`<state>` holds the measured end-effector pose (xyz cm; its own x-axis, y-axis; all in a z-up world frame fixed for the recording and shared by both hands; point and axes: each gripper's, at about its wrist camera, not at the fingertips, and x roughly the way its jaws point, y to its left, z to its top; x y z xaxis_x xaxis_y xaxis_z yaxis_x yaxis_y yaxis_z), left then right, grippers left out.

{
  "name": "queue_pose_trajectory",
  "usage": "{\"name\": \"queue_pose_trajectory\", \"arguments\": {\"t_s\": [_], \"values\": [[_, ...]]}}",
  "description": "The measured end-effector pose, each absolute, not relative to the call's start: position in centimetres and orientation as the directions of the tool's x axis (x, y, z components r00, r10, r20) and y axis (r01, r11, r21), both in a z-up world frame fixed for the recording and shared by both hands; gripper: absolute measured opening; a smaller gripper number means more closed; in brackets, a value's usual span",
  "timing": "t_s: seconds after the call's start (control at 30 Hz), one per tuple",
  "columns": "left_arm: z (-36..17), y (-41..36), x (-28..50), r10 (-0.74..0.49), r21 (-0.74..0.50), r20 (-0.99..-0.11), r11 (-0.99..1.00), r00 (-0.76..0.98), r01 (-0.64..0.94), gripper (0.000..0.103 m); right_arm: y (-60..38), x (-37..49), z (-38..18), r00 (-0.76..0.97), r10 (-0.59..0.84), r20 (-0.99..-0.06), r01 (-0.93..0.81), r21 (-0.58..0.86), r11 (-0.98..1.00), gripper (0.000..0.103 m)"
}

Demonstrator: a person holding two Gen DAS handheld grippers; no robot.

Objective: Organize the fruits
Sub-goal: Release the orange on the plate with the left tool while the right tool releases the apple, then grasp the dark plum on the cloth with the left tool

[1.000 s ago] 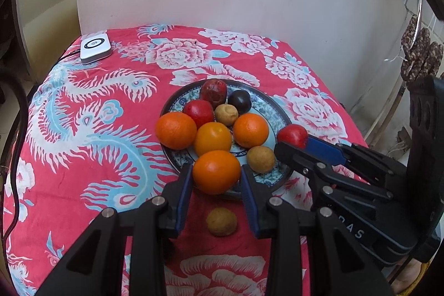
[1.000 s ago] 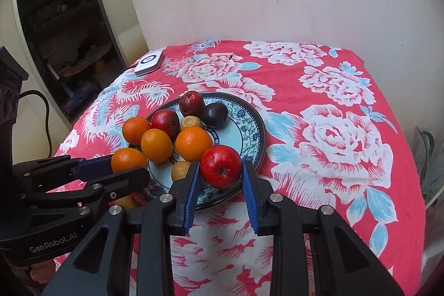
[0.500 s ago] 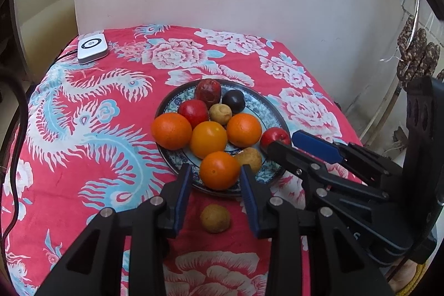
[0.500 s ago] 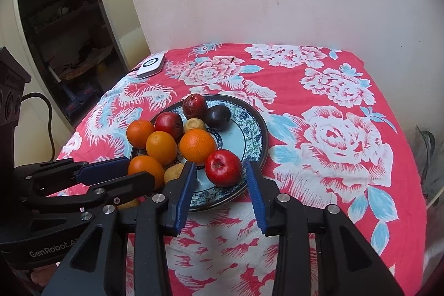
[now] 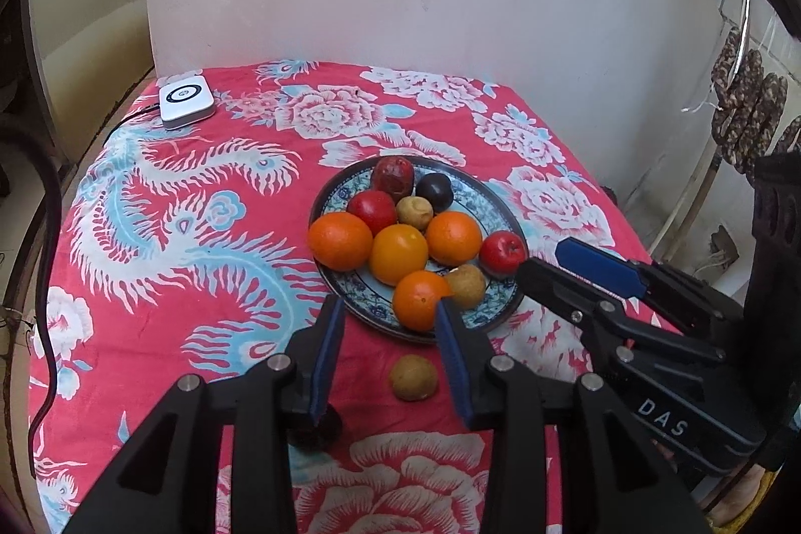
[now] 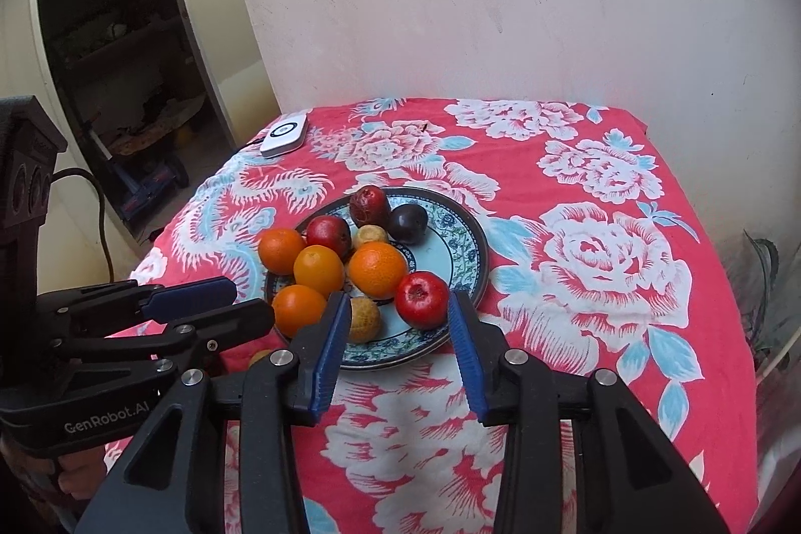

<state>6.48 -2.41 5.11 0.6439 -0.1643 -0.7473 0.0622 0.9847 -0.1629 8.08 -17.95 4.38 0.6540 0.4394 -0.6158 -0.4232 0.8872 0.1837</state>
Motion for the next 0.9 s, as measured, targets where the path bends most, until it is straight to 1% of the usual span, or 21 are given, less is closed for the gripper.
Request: {"name": "queue_pose_trajectory", "arguments": {"t_s": [0.47,0.9], "values": [[5.6,1.4,4.5,-0.115,-0.154,-0.75,0.988,0.652,-0.003,0.039,-17.0,6.1,4.9,0.65,0.455,-0.609,-0.437,0.19,0.879,0.042],[4.0,2.0,3.1,-0.142,-0.174,-0.774,0.985,0.617,0.008,0.039,-15.6,5.1,4.0,0.619,0.469,-0.63,-0.46,0.194,0.867,0.042]]}}
